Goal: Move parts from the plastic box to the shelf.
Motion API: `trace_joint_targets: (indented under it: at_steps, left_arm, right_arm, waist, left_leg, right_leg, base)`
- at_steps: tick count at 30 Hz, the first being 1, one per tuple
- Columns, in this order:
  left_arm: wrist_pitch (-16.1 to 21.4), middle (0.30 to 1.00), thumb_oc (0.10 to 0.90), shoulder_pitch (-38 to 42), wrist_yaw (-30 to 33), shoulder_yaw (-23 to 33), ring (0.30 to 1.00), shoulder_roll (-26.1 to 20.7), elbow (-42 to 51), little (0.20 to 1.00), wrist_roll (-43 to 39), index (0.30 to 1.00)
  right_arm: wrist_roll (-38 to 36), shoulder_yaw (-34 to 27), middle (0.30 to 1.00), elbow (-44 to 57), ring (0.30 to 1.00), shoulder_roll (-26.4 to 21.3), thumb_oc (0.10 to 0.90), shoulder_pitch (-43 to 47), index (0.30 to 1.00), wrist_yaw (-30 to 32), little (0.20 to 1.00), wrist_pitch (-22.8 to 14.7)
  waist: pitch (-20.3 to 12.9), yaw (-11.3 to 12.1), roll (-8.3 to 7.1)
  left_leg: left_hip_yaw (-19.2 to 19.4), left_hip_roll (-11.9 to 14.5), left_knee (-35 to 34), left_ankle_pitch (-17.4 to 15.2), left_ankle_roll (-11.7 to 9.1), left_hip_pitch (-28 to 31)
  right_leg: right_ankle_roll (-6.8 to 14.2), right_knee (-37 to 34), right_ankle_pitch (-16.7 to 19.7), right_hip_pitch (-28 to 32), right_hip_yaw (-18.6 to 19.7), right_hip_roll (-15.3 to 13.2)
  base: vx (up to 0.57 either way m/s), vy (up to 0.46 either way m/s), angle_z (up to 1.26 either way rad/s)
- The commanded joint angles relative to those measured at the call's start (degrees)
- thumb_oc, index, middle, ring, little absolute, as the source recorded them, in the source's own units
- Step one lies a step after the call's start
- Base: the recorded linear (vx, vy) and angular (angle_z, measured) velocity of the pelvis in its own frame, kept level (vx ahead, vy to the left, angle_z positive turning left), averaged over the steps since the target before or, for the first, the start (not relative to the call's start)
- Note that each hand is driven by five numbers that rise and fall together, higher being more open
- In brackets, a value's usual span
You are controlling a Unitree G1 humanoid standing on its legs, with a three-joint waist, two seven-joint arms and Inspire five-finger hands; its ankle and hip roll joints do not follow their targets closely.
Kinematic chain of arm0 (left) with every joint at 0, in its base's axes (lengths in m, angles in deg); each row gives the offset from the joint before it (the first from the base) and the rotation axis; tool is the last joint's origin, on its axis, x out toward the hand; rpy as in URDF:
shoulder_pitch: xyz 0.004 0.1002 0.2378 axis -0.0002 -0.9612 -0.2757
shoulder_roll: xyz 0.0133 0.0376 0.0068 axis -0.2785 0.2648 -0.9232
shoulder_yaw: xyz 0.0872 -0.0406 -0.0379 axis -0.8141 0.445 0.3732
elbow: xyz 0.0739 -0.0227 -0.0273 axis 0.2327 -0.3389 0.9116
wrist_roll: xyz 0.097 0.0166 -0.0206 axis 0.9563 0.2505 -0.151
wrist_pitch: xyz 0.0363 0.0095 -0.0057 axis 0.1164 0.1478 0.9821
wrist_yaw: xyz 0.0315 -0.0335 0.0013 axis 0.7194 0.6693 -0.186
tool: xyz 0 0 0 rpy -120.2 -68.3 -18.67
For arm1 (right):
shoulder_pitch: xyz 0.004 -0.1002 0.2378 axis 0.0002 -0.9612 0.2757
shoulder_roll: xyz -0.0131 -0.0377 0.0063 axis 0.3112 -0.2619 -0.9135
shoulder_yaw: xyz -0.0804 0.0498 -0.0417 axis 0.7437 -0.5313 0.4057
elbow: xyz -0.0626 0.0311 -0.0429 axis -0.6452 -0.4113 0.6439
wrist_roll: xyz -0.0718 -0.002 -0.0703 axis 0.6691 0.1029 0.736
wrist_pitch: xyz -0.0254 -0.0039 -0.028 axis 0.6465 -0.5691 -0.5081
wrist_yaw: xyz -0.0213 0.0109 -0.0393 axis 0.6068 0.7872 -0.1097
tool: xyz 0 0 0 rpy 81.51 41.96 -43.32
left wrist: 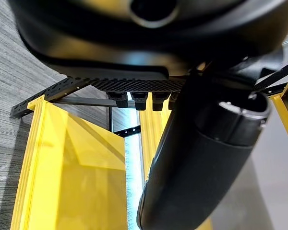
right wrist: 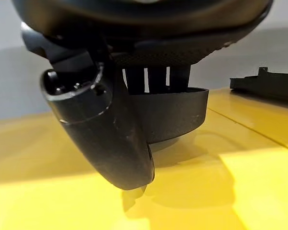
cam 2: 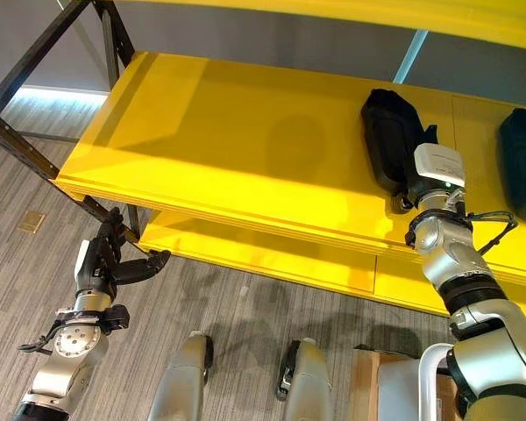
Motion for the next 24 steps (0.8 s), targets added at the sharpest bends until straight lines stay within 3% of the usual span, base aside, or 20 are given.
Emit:
trace_joint_targets:
  at_steps: [1, 23, 24]
  left_arm:
    - [6.8, 1.000, 0.900, 3.5, 1.6, 1.6, 1.000, -2.1, 4.0, 1.000, 0.4, 1.000]
    - [6.6, 1.000, 0.900, 3.6, 0.9, 0.6, 1.000, -2.7, 5.0, 1.000, -0.1, 1.000]
    - [6.4, 1.000, 0.900, 3.6, 0.8, 0.6, 1.000, -2.5, 4.8, 1.000, -0.1, 1.000]
  right_arm:
    - [-0.9, 0.0, 0.300, 2.9, 0.300, -0.4, 0.400, 8.8, 0.300, 3.1, 0.300, -1.6]
    - [-1.4, 2.4, 0.300, 3.3, 0.300, 1.3, 0.400, 11.9, 0.300, 2.0, 0.300, -1.6]
    - [-2.0, 2.3, 0.951, 3.5, 0.951, 1.8, 0.865, 11.6, 0.951, 1.5, 0.951, -1.6]
  waist:
    - [-2.6, 1.3, -0.38]
    - [-2.8, 2.6, -1.98]
    - [-2.7, 2.6, -2.02]
  left_leg:
    - [-3.6, 4.0, -0.7, -5.2, 0.4, 5.6]
    - [-4.1, 3.9, -0.5, -5.6, 1.0, 5.3]
    - [-4.1, 3.9, -0.3, -5.6, 1.0, 5.2]
  right_leg:
    - [4.1, -3.7, 2.2, 3.0, 3.9, -1.5]
    - [4.4, -4.3, 2.6, 3.2, 3.3, -1.6]
    - [4.4, -4.3, 2.6, 3.2, 3.3, -1.6]
  base:
    - [0.00, 0.000, 0.00]
    - [0.00, 0.001, 0.00]
    - [0.00, 0.000, 0.00]
